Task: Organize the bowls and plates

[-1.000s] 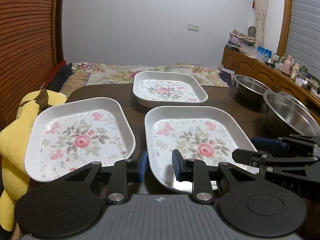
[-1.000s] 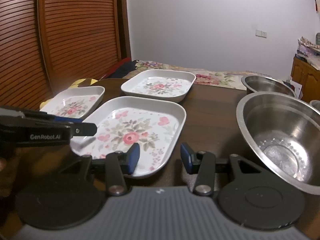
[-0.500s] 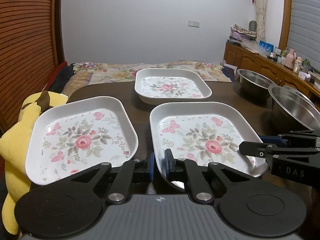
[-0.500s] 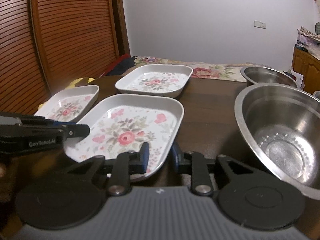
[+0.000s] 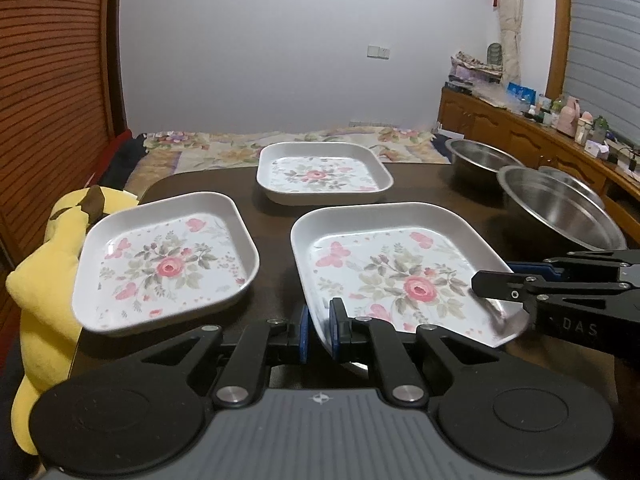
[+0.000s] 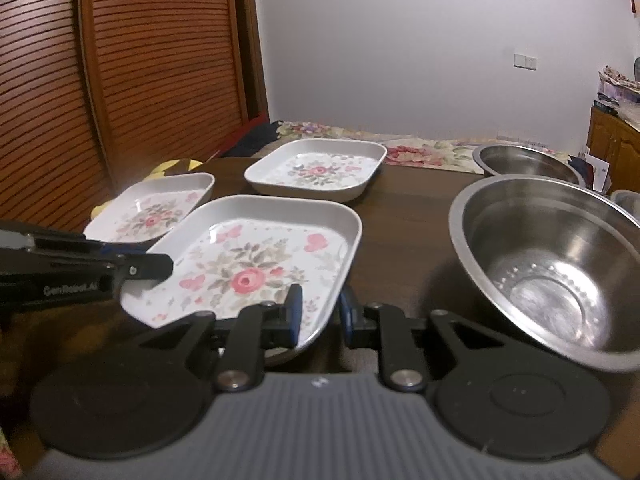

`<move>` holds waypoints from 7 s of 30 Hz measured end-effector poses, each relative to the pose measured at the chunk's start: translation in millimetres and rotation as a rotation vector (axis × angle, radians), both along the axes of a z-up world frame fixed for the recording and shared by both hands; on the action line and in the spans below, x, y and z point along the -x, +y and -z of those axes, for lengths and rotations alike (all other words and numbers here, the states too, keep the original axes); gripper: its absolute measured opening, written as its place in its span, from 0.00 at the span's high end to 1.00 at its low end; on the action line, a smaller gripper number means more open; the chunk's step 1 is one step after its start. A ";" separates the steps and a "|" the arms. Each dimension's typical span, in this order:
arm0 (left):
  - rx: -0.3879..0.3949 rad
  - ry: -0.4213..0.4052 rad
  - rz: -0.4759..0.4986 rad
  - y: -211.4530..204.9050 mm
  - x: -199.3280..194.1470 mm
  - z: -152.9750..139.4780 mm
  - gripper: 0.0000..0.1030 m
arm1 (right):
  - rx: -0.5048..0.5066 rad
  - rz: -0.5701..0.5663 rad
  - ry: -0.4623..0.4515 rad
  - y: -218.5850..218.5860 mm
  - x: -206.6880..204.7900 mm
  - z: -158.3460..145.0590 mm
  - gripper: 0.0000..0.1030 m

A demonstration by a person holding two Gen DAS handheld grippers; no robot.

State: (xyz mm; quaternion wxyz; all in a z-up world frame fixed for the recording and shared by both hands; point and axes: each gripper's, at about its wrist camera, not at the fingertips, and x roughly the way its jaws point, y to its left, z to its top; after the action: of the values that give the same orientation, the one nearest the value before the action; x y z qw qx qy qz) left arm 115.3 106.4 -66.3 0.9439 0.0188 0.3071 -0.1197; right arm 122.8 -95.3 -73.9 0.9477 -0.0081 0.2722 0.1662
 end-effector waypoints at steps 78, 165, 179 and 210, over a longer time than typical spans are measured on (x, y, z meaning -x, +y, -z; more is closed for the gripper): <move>-0.077 -0.097 -0.140 115.5 -14.3 -31.9 0.53 | -0.039 -0.122 -0.074 67.8 -2.1 -43.9 0.68; 0.085 -0.018 0.111 37.7 2.1 -45.0 0.90 | -0.076 -0.174 0.172 -1.2 -15.0 -54.8 0.90; 0.072 0.005 0.120 20.7 24.6 -30.4 0.90 | -0.129 -0.160 0.176 -23.9 11.7 -29.5 0.90; 0.019 0.026 0.050 10.3 31.9 -5.8 0.90 | -0.068 -0.083 0.021 -7.3 48.1 -3.3 0.87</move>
State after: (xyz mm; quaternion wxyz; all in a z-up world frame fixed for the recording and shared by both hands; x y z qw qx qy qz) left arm 83.4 116.7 -60.5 0.9367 0.0160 0.3176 -0.1467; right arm 74.7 -102.6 -70.5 0.9368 0.0145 0.2759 0.2148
